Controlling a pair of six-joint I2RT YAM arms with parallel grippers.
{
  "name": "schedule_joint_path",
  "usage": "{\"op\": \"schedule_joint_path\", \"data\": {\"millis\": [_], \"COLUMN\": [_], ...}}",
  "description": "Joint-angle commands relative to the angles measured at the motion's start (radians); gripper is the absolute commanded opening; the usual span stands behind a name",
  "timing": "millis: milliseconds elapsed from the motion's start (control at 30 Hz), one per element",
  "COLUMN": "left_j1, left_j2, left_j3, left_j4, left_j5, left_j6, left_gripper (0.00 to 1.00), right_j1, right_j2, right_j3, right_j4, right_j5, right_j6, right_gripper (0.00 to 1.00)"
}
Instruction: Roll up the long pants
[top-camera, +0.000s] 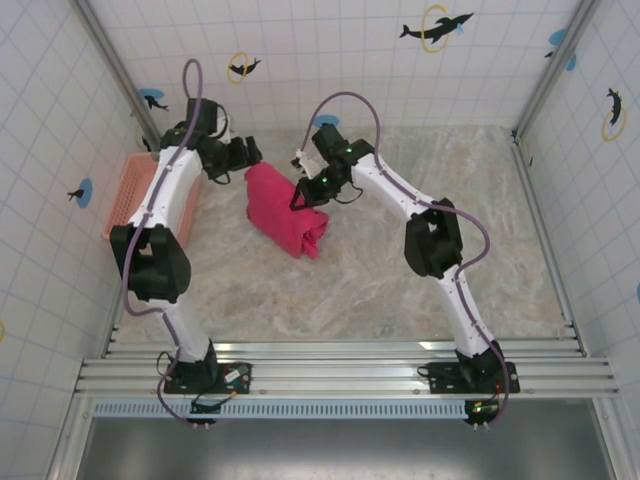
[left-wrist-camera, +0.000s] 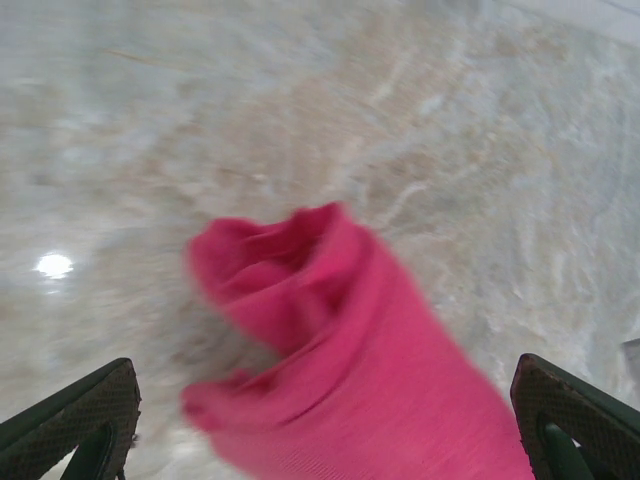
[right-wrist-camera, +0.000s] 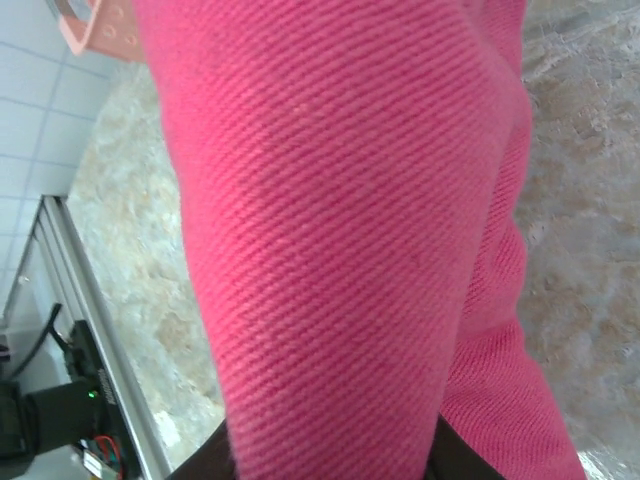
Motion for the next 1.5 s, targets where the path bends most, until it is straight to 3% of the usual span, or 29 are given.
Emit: {"op": "schedule_joint_path", "data": {"millis": [0,167,400,700,1000,1100,1233,1467], "left_j1": [0.088,0.157,0.18,0.235,0.238,0.239,0.237,0.185], "left_j2": [-0.043,-0.02,0.032,0.121,0.376,0.439,0.41,0.346], "left_j3": [-0.025,0.026,0.037,-0.046,0.054,0.081,0.023,-0.035], "left_j4": [-0.071,-0.188,-0.301,-0.255,-0.33,-0.364,-0.315,-0.302], "left_j5": [-0.099,-0.187,-0.395,-0.461,-0.471,-0.409,-0.24,-0.021], "left_j6": [-0.006,0.048,0.061,0.127,0.252,0.264,0.243,0.199], "left_gripper": [0.98,0.98,0.97,0.97,0.94,0.84,0.56,0.55], "right_j1": [-0.007,-0.018,-0.046,-0.068,-0.075,-0.077,-0.079,-0.098], "right_j2": [-0.001,-0.01,-0.053,-0.103,-0.219,-0.236,-0.259,-0.278], "right_j3": [0.067,0.051,0.054,0.043,-0.041,-0.037,-0.036,-0.032], "right_j4": [0.12,0.199,0.377,0.38,0.388,0.389,0.402,0.417], "right_j5": [-0.119,-0.169,-0.21,-0.194,-0.165,-0.165,-0.16,-0.143], "right_j6": [0.095,0.17,0.33,0.332,0.313,0.325,0.345,0.376], "right_gripper": [0.16,0.16,0.16,0.16,0.16,0.16,0.16,0.16]}}
